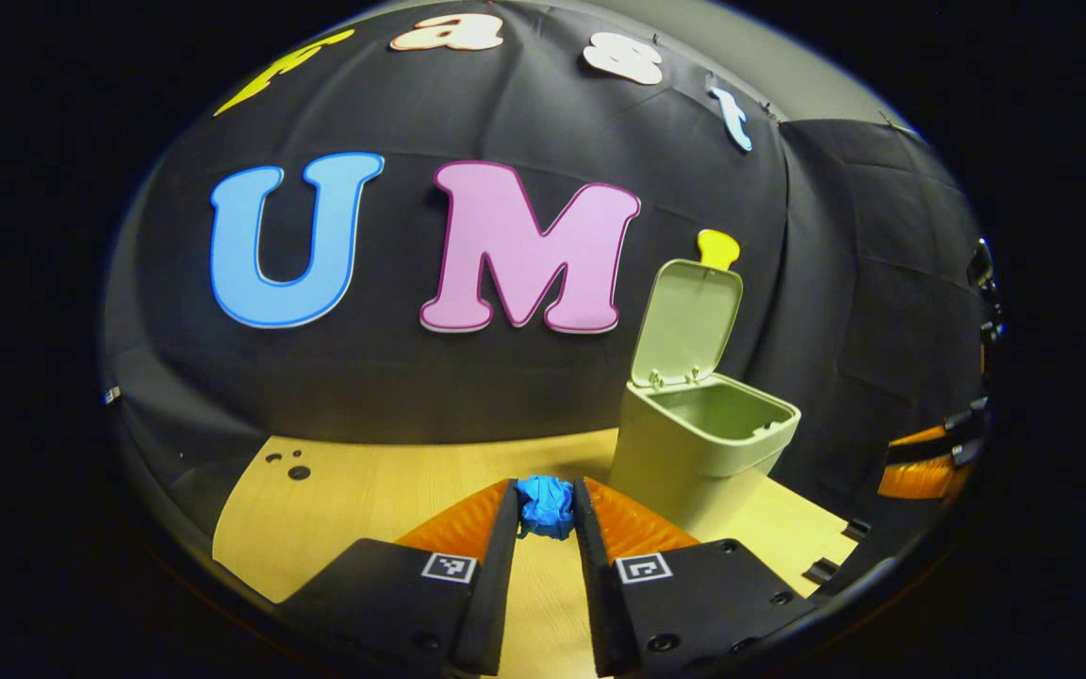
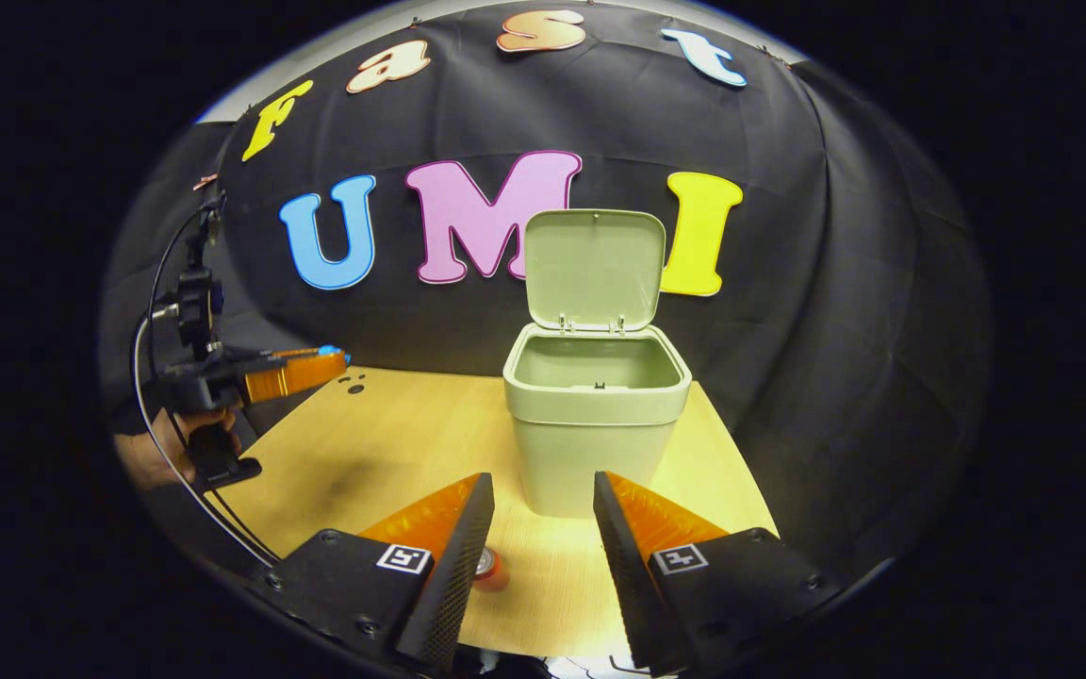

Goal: Press the lid of the desktop garbage bin to open it, pick up the crumpled paper on the desktop and throw it into the bin, then pick up the pop can on the desktop and drop it into the bin, and finally close the garbage bin lid.

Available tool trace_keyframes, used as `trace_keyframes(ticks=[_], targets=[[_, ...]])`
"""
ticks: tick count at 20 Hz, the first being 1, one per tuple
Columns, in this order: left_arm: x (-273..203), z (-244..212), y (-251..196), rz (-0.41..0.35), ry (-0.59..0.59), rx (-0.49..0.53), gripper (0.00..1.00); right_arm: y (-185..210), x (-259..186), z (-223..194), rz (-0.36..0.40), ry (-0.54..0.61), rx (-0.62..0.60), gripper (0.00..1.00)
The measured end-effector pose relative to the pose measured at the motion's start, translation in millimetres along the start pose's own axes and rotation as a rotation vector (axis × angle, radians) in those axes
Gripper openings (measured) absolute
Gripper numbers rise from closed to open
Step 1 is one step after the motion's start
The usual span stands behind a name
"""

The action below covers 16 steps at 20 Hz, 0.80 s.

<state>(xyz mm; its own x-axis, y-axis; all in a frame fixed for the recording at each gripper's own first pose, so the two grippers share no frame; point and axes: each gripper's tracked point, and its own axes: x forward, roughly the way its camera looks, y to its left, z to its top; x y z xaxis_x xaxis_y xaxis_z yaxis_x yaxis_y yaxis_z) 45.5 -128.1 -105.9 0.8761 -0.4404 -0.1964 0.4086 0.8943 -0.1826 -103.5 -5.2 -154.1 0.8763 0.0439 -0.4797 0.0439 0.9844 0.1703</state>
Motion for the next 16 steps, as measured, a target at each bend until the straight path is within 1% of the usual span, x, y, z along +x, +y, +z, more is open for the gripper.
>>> trace_keyframes(ticks=[3, 7, 11, 16], targets=[[16.9, 25.0, -15.7, -0.041, -0.043, 0.027, 0.39, -1.5, -1.4, -7.0, -0.004, 0.012, 0.005, 0.70], [41.6, 49.5, -52.1, -0.125, -0.089, 0.069, 0.39, -6.5, -0.9, -8.7, -0.021, 0.013, 0.008, 0.70], [65.7, 57.0, -91.7, -0.215, -0.100, 0.070, 0.39, -7.8, -3.1, -13.1, -0.027, 0.015, 0.024, 0.70], [96.2, 53.5, -129.4, -0.297, -0.080, 0.077, 0.39, -9.6, -6.5, -24.0, -0.040, 0.029, 0.014, 0.70]])
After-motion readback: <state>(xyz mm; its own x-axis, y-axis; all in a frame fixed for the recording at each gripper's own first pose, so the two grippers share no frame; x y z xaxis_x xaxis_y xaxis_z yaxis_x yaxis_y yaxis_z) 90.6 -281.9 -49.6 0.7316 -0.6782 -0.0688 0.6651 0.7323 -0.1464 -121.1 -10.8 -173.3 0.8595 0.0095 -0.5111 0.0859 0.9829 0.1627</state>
